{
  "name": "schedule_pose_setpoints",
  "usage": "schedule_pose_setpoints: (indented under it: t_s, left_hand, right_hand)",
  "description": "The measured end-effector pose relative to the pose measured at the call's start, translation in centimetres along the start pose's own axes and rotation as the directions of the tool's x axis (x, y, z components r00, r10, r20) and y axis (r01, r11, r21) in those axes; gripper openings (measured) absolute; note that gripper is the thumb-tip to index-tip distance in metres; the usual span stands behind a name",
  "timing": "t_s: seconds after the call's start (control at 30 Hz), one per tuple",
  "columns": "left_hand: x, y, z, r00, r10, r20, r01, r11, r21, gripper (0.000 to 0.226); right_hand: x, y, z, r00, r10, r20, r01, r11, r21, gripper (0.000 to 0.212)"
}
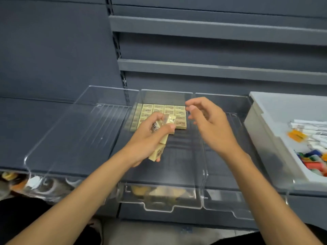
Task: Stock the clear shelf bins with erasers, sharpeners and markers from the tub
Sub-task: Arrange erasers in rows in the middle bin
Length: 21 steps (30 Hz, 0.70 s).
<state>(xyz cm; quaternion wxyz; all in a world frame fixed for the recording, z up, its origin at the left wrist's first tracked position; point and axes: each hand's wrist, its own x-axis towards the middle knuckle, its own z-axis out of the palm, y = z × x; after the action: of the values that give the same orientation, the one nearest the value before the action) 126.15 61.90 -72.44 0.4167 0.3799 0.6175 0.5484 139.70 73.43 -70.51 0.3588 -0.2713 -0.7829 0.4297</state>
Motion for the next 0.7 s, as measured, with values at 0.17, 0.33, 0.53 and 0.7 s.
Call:
schedule_pose_setpoints:
  t_s: [0.17,0.33,0.53,0.7]
  left_hand:
    - [-0.5,-0.4,-0.6,0.996,0.038,0.079,-0.029,0.994,-0.106,0.027]
    - [-0.8,-0.6,-1.1,0.988,0.119,0.096,-0.121,0.992,0.019,0.010]
    - [-1.5,-0.6,-1.7,0.983,0.175,0.053,-0.180,0.978,0.110,0.012]
    - [-1.7,-0.3,-1.8,0.985,0.172,0.033,-0.175,0.977,0.122,0.013]
  right_hand:
    - [-0.2,1.1,0.8,0.997,-0.002,0.079,0.007,0.998,-0.061,0.012]
    - [-0.5,2.0,1.4,0.997,-0.005,0.078,0.014,0.994,-0.108,0.011]
    - [-0.7,0.8,2.1,0.990,-0.070,0.122,0.061,0.995,0.078,0.013]
    - [-0.5,0.6,2.0,0.983,-0.038,0.181,0.002,0.981,0.196,0.015]
